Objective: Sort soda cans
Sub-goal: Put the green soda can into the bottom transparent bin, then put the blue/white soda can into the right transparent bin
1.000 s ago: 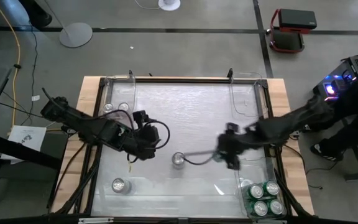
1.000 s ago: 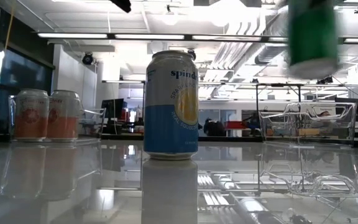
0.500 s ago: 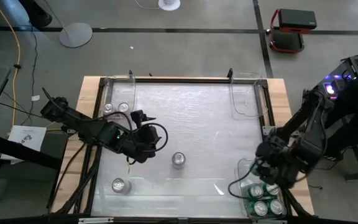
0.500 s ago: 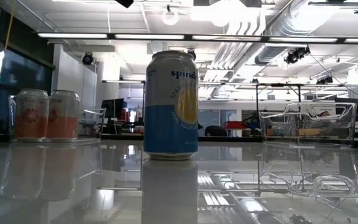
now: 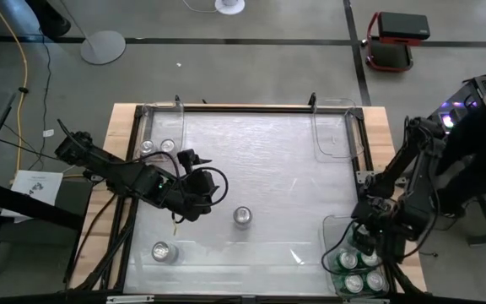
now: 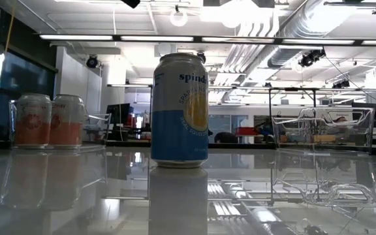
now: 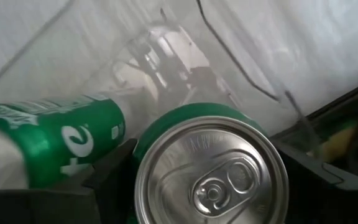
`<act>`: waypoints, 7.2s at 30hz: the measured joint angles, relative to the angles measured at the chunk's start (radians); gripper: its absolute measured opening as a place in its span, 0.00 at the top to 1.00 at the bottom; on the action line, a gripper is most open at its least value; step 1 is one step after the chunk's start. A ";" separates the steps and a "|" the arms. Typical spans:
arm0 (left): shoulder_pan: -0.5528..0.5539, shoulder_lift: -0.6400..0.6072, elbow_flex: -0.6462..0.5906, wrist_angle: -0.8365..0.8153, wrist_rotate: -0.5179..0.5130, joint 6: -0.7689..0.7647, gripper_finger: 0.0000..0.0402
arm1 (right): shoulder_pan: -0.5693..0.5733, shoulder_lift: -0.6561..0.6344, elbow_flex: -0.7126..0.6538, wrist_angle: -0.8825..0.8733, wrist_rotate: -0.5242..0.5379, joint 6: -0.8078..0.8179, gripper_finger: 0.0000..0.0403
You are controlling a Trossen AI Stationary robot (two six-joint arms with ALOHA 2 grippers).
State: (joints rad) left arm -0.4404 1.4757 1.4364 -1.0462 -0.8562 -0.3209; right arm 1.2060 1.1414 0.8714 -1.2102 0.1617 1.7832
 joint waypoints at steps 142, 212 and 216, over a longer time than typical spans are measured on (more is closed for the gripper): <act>-0.039 -0.003 -0.215 0.223 -0.069 -0.019 0.09 | -1.046 -0.487 0.042 -0.289 0.741 -0.819 0.30; 0.133 0.002 -0.214 0.733 0.166 0.378 0.09 | -1.629 -0.229 -0.315 0.540 0.448 -1.014 0.30; 0.144 0.002 -0.214 0.739 0.166 0.378 0.09 | -1.608 -0.227 -0.339 0.565 0.447 -1.017 0.30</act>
State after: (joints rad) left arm -0.2968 1.4773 1.2228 -0.3069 -0.6899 0.0566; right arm -0.4017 0.9146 0.5319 -0.6454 0.6091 0.7665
